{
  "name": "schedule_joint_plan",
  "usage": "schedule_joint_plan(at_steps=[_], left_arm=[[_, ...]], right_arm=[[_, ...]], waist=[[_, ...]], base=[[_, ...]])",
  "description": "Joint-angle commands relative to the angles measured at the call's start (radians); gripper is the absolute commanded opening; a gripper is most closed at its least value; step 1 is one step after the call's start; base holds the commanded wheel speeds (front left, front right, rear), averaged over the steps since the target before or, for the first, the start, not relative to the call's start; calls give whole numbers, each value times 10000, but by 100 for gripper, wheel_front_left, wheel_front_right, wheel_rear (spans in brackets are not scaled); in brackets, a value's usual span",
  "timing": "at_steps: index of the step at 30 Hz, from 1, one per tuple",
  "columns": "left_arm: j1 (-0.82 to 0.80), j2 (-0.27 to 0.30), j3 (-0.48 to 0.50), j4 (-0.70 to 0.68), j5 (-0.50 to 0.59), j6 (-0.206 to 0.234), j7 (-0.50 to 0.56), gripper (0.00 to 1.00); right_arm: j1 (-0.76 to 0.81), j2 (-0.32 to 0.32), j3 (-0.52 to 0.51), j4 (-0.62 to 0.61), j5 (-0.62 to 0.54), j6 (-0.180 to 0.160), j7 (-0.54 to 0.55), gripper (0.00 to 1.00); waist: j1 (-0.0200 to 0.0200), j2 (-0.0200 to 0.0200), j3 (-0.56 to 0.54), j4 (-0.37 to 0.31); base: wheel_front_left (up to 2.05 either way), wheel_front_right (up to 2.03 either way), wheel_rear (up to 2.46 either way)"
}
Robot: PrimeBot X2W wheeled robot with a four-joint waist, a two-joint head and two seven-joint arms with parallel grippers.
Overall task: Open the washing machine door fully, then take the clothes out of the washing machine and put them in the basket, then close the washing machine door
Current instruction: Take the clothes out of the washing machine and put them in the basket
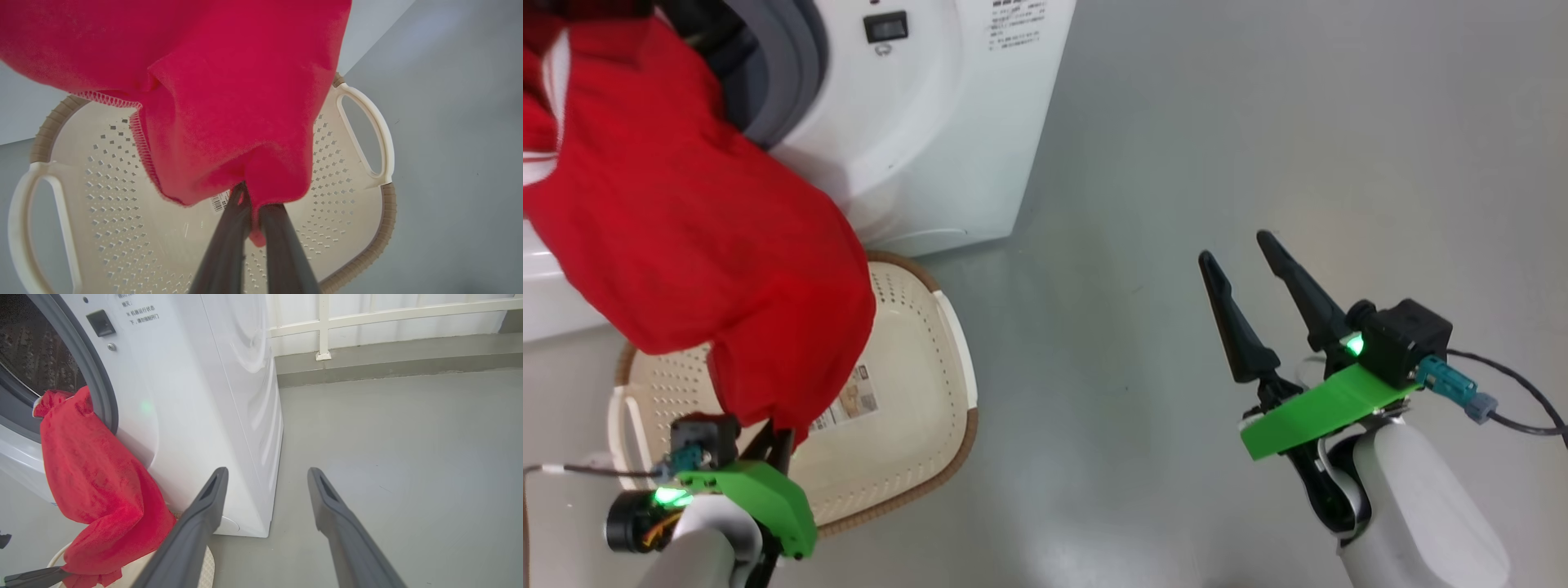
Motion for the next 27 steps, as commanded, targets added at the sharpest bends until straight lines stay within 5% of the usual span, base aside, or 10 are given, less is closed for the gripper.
schedule_joint_plan(at_steps=[1, 12, 16, 19, 20, 27], left_arm=[[-238, 306, 125, 81, -108, -27, -123, 0], [-1404, 492, -981, 1482, -970, -28, -123, 1], [-1692, 577, -1248, 1755, -1339, -28, -123, 46], [-1843, 636, -1410, 1883, -1602, -28, -123, 93], [-1872, 650, -1463, 1911, -1681, -28, -123, 100], [-1978, 680, -1725, 1935, -2188, -28, -124, 100]], right_arm=[[-71, 88, 202, -280, -114, 16, -117, 100], [-401, 265, 310, -352, -171, 16, -117, 100], [-448, 314, 318, -359, -179, 16, -117, 100], [-457, 341, 322, -364, -192, 16, -117, 100], [-456, 345, 323, -366, -193, 16, -117, 100], [-423, 306, 280, -310, -229, 16, -117, 100]], waist=[[0, 0, 210, -89], [0, 0, 849, -356], [0, 0, 973, -442], [0, 0, 1012, -481], [0, 0, 1013, -487], [0, 0, 892, -383]], base=[[0, 0, 0], [0, 0, 0], [0, 0, 0], [0, 0, 0], [0, 0, 0], [0, 0, 0]])
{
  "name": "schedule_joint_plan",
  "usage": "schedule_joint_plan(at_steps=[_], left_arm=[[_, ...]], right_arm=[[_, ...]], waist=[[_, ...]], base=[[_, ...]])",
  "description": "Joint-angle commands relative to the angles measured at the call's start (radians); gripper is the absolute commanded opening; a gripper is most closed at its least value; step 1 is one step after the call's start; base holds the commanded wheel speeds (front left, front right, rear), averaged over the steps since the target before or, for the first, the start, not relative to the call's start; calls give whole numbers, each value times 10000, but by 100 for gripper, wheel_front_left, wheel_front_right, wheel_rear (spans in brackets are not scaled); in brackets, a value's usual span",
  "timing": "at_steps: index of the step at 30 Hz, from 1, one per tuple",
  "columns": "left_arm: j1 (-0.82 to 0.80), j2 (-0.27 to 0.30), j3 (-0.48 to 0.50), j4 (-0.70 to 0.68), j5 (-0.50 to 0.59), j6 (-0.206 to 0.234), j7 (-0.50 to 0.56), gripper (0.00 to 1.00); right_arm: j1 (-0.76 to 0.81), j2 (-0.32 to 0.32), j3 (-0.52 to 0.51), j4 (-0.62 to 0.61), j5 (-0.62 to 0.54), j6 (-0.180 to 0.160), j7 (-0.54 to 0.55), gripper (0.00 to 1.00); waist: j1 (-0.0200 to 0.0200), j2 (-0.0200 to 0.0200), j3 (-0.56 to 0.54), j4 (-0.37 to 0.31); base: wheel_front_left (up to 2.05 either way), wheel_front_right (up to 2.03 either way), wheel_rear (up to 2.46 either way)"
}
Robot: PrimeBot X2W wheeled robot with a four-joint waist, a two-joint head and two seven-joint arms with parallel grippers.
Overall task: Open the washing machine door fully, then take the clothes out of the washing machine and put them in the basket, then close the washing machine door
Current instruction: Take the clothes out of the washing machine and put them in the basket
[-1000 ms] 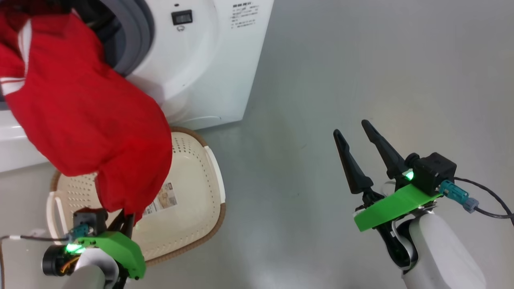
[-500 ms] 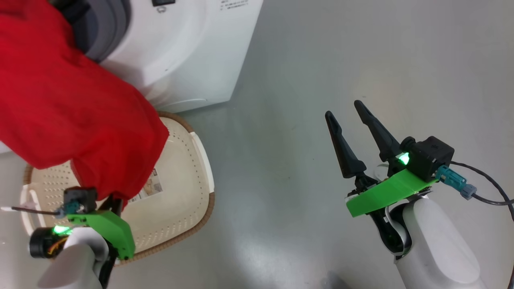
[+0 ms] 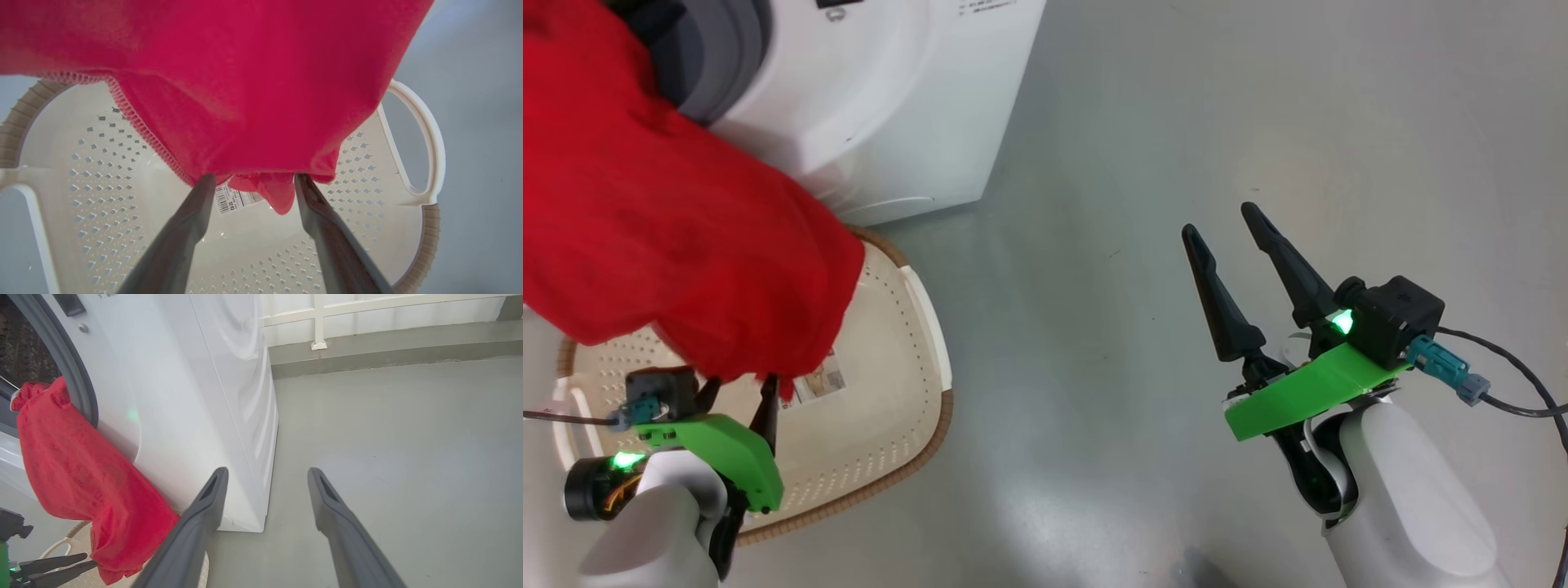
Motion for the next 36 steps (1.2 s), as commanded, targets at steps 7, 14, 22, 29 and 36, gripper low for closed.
schedule_joint_plan(at_steps=[7, 14, 22, 29, 36], left_arm=[[-81, 398, 233, -608, -455, -28, -124, 100], [155, 702, 1455, -2035, -332, -28, -124, 100], [1057, 667, 3237, -4034, 830, -28, -124, 100], [1778, 349, 4753, -5827, 2059, -29, -124, 100], [2751, -125, 6090, -7795, 3158, -29, -124, 100]], right_arm=[[142, -79, 166, -130, -195, 16, -117, 100], [235, -214, 110, -135, -195, 16, -117, 100], [407, -364, 67, -108, -175, 16, -117, 100], [518, -492, -1, -112, -165, 16, -117, 100], [640, -601, -32, -108, -164, 16, -117, 100]], waist=[[0, 0, -304, 326], [0, 0, -538, 593], [0, 0, -830, 872], [0, 0, -1053, 1084], [0, 0, -1327, 1197]], base=[[0, 0, 0], [0, 0, 0], [0, 0, 0], [0, 0, 0], [0, 0, 0]])
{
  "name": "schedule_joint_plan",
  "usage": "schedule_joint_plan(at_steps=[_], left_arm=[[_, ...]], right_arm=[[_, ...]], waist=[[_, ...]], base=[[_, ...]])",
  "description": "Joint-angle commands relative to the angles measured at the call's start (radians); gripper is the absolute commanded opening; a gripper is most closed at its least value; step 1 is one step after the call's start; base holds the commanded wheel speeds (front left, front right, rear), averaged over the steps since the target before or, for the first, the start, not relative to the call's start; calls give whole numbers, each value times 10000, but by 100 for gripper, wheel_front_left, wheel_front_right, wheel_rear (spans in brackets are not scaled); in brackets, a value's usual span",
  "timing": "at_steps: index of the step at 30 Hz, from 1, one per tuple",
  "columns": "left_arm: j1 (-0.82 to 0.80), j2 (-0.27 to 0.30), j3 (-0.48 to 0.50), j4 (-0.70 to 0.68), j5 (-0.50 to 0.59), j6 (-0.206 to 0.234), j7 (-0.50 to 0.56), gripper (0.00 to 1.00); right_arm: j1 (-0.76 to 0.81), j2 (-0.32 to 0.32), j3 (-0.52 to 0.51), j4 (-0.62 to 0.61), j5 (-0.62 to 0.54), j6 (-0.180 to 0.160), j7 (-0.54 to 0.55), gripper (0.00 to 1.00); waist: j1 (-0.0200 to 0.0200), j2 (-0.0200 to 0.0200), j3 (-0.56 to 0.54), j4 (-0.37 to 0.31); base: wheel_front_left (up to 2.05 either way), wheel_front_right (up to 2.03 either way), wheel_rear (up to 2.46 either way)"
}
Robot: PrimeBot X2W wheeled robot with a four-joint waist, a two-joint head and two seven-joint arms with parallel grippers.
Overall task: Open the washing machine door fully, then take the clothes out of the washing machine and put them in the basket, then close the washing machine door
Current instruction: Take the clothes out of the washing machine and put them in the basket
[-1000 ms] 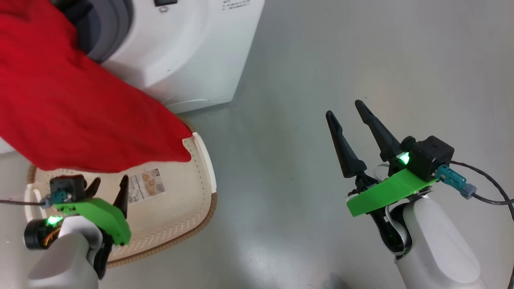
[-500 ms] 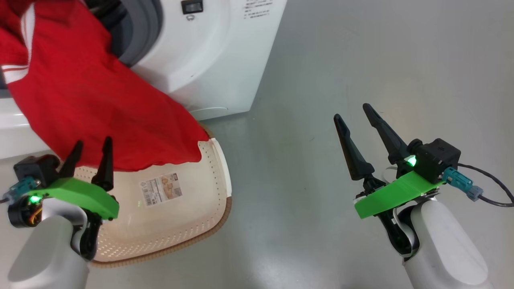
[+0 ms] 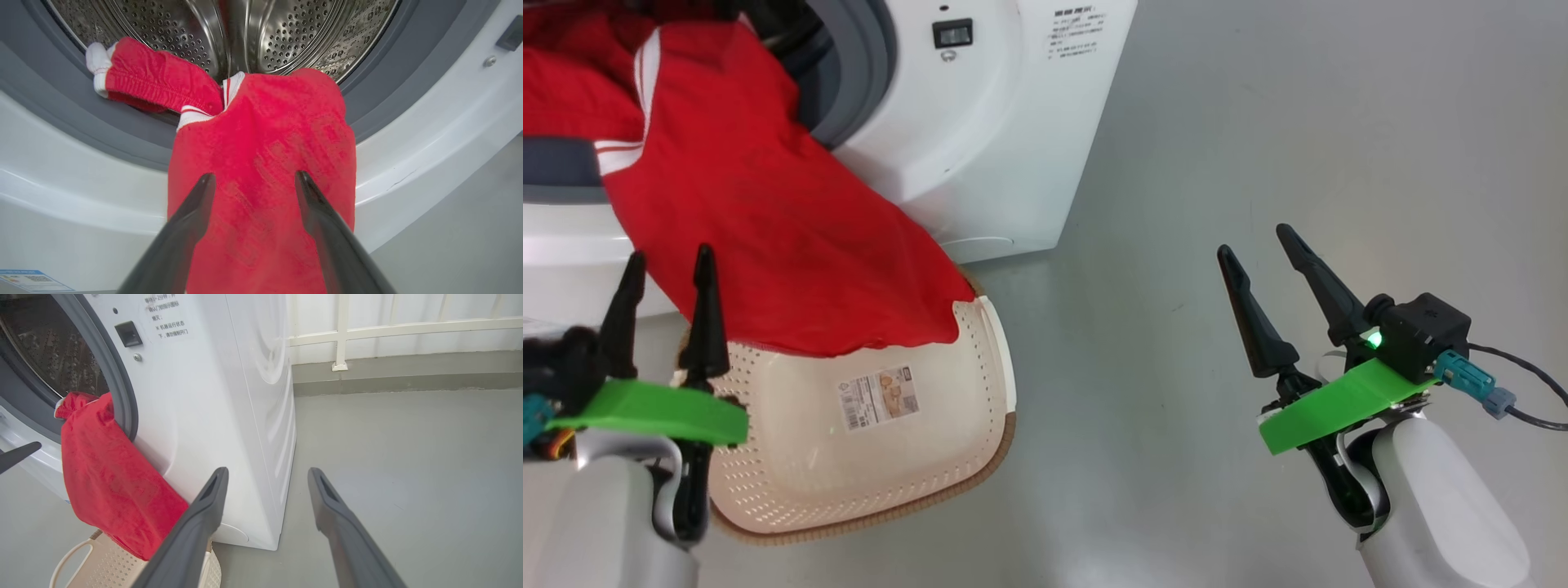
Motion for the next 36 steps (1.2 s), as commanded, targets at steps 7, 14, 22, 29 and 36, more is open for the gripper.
schedule_joint_plan(at_steps=[7, 14, 22, 29, 36], left_arm=[[1290, -142, 1241, -1908, 845, -29, -80, 100], [2248, -407, 1788, -2958, 1070, -29, -80, 100], [3390, -716, 2444, -3926, 1155, -29, -80, 100], [3781, -899, 2663, -4262, 1104, -29, -80, 100], [3635, -925, 2600, -4242, 1062, -29, -80, 100]], right_arm=[[418, -92, 107, -179, -134, 16, -117, 100], [567, -164, 87, -169, -97, 16, -117, 100], [573, -182, 108, -207, -68, 16, -117, 100], [547, -159, 51, -231, -65, 16, -117, 100], [514, -121, 59, -224, -78, 16, -117, 100]], waist=[[0, 0, -403, 135], [0, 0, -640, 177], [0, 0, -623, 115], [0, 0, -517, 111], [0, 0, -486, 73]], base=[[0, 0, 0], [0, 0, 0], [0, 0, 0], [0, 0, 0], [0, 0, 0]])
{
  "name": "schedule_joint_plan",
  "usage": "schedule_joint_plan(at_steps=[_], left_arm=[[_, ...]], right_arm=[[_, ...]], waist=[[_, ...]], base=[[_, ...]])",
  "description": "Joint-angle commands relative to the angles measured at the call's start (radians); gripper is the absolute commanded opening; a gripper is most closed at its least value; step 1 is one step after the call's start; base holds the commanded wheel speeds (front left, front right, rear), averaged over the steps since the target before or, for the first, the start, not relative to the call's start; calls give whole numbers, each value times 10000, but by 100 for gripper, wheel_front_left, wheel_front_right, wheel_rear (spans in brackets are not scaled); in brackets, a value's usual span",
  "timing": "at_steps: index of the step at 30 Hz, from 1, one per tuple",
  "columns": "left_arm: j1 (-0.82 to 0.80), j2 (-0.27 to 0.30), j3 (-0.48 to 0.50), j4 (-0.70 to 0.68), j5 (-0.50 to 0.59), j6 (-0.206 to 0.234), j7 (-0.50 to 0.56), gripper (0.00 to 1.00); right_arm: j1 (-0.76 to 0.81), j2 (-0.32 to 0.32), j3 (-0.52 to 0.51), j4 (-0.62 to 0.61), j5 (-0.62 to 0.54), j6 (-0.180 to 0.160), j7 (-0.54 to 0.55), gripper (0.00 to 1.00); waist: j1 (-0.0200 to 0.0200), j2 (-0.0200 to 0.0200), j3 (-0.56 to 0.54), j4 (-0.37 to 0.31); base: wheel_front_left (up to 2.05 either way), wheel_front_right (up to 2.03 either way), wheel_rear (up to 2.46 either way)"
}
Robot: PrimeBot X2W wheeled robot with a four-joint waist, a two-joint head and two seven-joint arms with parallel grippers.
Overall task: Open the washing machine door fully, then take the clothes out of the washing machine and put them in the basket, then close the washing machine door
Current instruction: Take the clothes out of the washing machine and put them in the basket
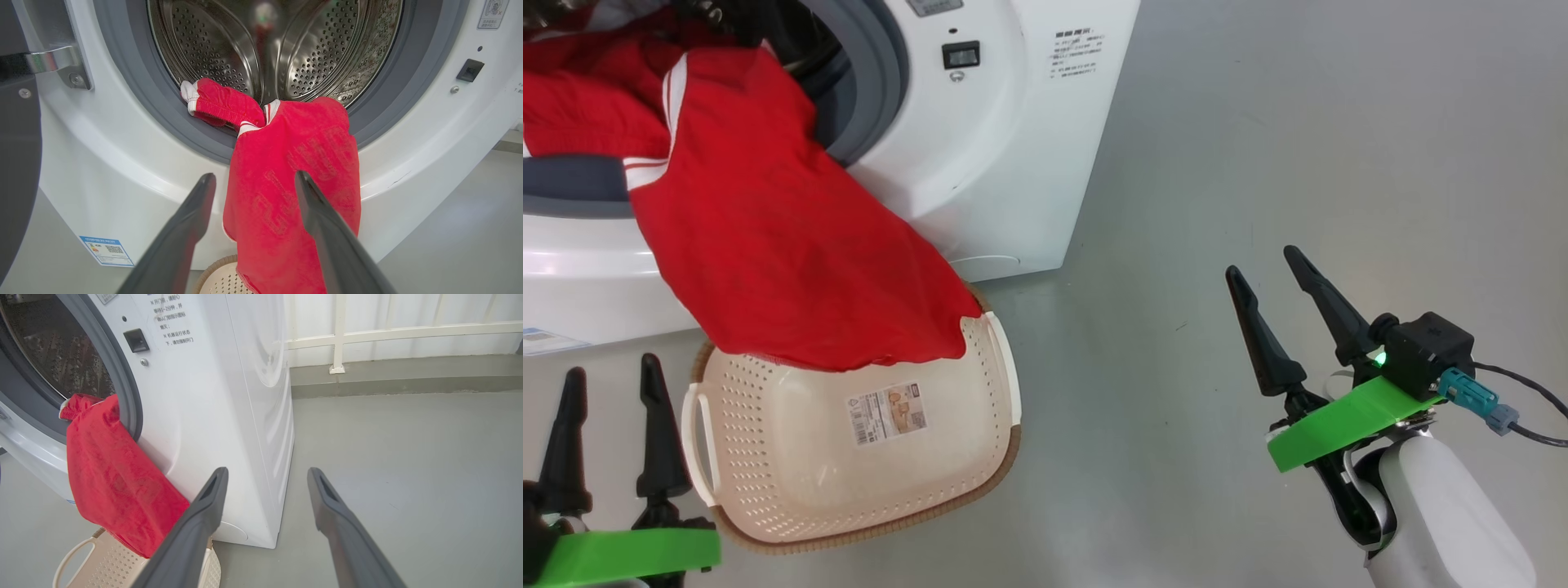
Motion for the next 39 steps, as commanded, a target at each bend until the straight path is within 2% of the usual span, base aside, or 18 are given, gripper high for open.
schedule_joint_plan(at_steps=[1, 6, 15, 24, 34, 39], left_arm=[[-123, 197, 269, -216, -50, -29, -78, 100], [-566, 503, -182, 80, -284, -29, -78, 100], [-2768, 1732, -1255, 1193, -789, -29, 663, 100], [-5089, 2713, -2555, 2926, -1340, -29, 1834, 100], [-6739, 3514, -4247, 4822, -2112, -29, 2387, 100], [-7786, 3902, -5263, 5992, -2932, -29, 2605, 100]], right_arm=[[142, 6, 124, -242, -83, 16, -117, 100], [171, 20, 69, -259, -89, 16, -117, 100], [89, 65, 98, -285, -129, 16, -117, 100], [-7, 141, 184, -322, -145, 16, -117, 100], [-81, 220, 214, -356, -153, 16, -117, 100], [-222, 274, 233, -373, -165, 16, -117, 100]], waist=[[0, 0, -1, -3], [0, 0, 21, 51], [0, 0, 216, 120], [0, 0, 413, 12], [0, 0, 611, -137], [0, 0, 811, -222]], base=[[0, 0, 0], [0, 0, 0], [0, 0, 0], [0, 0, 0], [0, 0, 0], [0, 0, 0]])
